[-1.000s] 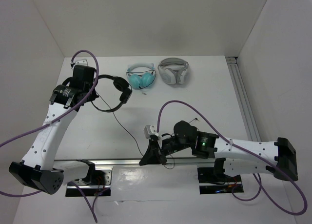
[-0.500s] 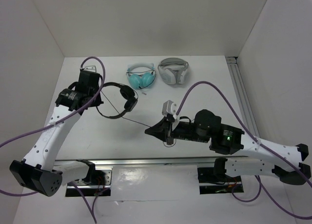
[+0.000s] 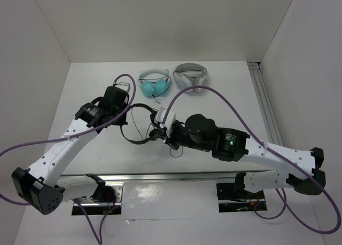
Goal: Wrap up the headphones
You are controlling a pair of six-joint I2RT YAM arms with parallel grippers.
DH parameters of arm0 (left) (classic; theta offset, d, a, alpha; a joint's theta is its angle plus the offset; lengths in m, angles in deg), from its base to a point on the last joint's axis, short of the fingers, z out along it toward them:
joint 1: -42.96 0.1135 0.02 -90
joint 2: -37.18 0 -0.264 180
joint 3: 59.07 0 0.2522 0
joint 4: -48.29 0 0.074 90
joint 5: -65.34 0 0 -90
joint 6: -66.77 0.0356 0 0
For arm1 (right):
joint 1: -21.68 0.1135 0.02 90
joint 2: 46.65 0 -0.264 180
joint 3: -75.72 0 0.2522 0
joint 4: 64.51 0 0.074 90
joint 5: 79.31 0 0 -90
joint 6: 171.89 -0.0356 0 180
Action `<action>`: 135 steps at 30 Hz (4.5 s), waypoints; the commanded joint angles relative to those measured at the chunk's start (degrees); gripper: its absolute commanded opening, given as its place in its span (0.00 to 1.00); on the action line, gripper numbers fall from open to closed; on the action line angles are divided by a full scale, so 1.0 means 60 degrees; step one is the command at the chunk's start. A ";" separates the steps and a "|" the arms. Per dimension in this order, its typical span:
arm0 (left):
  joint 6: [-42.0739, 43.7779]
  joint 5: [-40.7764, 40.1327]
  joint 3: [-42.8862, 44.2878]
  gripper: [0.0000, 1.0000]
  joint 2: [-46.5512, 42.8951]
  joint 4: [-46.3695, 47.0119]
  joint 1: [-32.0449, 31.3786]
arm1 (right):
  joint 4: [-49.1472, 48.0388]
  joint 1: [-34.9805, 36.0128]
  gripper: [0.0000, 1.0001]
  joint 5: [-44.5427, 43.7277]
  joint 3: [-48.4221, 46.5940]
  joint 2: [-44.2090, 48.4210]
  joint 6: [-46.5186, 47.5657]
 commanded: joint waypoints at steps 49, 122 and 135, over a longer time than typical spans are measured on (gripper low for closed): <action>0.0430 0.1019 0.1563 0.00 -0.1586 -0.1019 -0.5889 | -0.2273 -0.4185 0.00 0.1880 0.0495 -0.1007 0.0402; -0.3115 -0.4182 0.5051 0.00 -0.1499 -0.3787 -0.5889 | -0.7487 -0.4009 0.62 0.2733 0.2971 -0.5694 -0.1824; -0.4082 -0.5134 0.5226 0.00 -0.1499 -0.4155 -0.4984 | -0.9173 -0.3778 0.01 0.2824 0.5179 -0.4100 -0.2806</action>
